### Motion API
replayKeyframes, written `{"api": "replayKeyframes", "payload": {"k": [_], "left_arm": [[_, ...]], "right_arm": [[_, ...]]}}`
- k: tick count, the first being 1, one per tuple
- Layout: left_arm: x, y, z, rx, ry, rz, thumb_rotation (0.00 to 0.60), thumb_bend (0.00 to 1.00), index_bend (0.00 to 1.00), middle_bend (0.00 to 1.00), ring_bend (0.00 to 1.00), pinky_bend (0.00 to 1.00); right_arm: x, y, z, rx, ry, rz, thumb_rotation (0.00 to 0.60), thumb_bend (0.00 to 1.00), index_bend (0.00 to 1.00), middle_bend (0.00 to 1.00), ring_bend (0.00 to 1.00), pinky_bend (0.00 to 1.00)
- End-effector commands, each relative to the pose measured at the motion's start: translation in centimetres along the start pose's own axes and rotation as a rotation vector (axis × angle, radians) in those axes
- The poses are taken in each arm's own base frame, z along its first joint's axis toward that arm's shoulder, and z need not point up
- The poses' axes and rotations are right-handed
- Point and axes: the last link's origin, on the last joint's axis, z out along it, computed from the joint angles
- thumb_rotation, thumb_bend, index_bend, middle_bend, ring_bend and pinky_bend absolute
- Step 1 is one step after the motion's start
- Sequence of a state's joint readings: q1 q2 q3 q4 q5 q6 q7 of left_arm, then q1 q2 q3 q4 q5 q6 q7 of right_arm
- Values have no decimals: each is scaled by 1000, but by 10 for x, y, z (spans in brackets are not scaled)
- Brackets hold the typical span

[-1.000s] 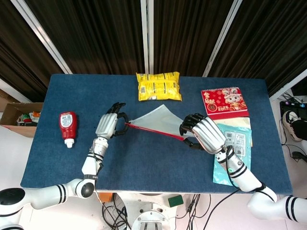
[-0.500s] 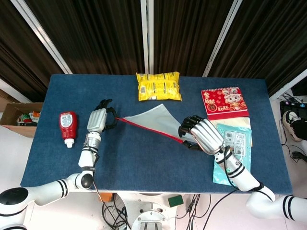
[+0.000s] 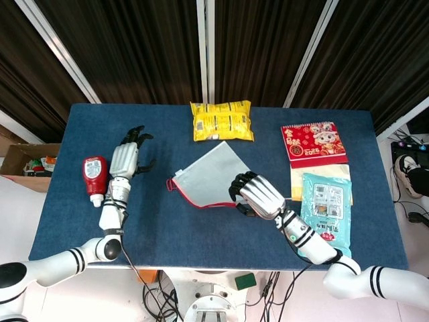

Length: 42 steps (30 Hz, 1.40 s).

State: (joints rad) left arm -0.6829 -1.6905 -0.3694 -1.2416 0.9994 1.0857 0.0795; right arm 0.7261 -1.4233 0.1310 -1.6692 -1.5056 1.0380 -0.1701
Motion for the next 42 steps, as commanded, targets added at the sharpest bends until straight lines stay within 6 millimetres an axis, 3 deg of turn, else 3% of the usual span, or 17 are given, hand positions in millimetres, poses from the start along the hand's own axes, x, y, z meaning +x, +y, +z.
{"api": "replayKeyframes", "payload": {"k": [1,2,5,9,15,19,24,28,37,42], "left_arm": [[28,-7,-6,-14,65,-3,600,265,247,43,0,145],[35,-10,-9,-18,78,-1,600,263,247,43,0,145],[55,-21,-21,-27,114,16,600,257,248,44,0,145],[78,-40,-40,-21,138,45,600,238,248,45,0,145],[104,-73,-74,31,122,99,600,232,248,51,0,144],[119,-92,-93,71,114,116,600,232,248,52,0,144],[133,-106,-116,93,146,153,600,231,248,63,0,145],[144,-118,-136,103,158,224,600,231,258,75,1,145],[145,-129,-198,143,56,282,600,232,282,95,4,141],[137,-123,-222,146,79,240,600,232,282,100,4,141]], "right_arm": [[-23,-4,0,-41,-185,8,600,132,72,209,65,198],[-25,-3,-2,-53,-224,22,600,86,18,137,25,141],[-27,3,-11,-96,-337,60,600,4,0,8,0,17],[-19,16,-29,-151,-418,58,600,0,0,0,0,0],[5,40,-63,-233,-396,71,600,0,0,0,0,0],[20,70,-84,-293,-367,29,600,0,0,0,0,0],[38,101,-105,-415,-132,-11,600,16,0,18,0,33],[48,121,-131,-494,27,-41,600,174,0,111,0,124],[52,131,-201,-597,178,-12,600,176,0,119,0,134],[48,124,-223,-617,226,-5,600,176,0,120,0,134]]}}
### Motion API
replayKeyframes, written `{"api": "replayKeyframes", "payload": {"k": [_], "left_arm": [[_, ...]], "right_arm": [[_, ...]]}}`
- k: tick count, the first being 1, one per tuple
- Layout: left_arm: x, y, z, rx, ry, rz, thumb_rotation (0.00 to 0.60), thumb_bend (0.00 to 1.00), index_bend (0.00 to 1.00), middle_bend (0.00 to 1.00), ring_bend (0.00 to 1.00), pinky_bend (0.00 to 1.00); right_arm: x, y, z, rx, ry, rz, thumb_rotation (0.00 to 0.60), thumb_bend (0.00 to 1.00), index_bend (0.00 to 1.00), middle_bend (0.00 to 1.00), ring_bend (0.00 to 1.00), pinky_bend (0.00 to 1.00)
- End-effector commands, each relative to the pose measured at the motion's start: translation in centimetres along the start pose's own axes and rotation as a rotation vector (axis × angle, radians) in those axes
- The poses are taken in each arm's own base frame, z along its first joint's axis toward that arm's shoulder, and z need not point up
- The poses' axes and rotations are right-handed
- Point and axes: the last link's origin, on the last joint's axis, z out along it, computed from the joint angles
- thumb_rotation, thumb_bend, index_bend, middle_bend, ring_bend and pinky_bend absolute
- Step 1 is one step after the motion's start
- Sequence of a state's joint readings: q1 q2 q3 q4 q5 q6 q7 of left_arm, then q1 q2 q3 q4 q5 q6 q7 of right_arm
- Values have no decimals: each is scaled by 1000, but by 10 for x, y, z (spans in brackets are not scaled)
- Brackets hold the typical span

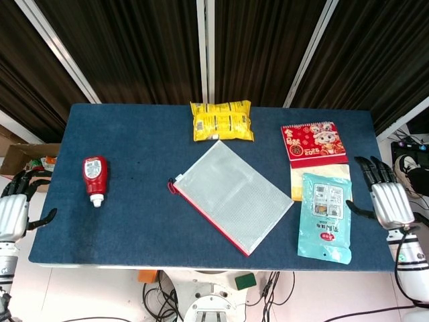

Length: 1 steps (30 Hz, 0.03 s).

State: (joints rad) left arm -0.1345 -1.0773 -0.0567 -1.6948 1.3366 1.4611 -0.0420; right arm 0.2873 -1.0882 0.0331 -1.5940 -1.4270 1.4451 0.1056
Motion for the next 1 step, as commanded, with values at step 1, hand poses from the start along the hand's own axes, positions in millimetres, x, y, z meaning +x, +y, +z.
{"api": "replayKeyframes", "payload": {"k": [1], "left_arm": [[-6,6,-19,-6,6,-25,600,232,282,101,4,141]], "right_arm": [[-2,5,-15,-9,13,10,600,176,0,121,0,134]]}}
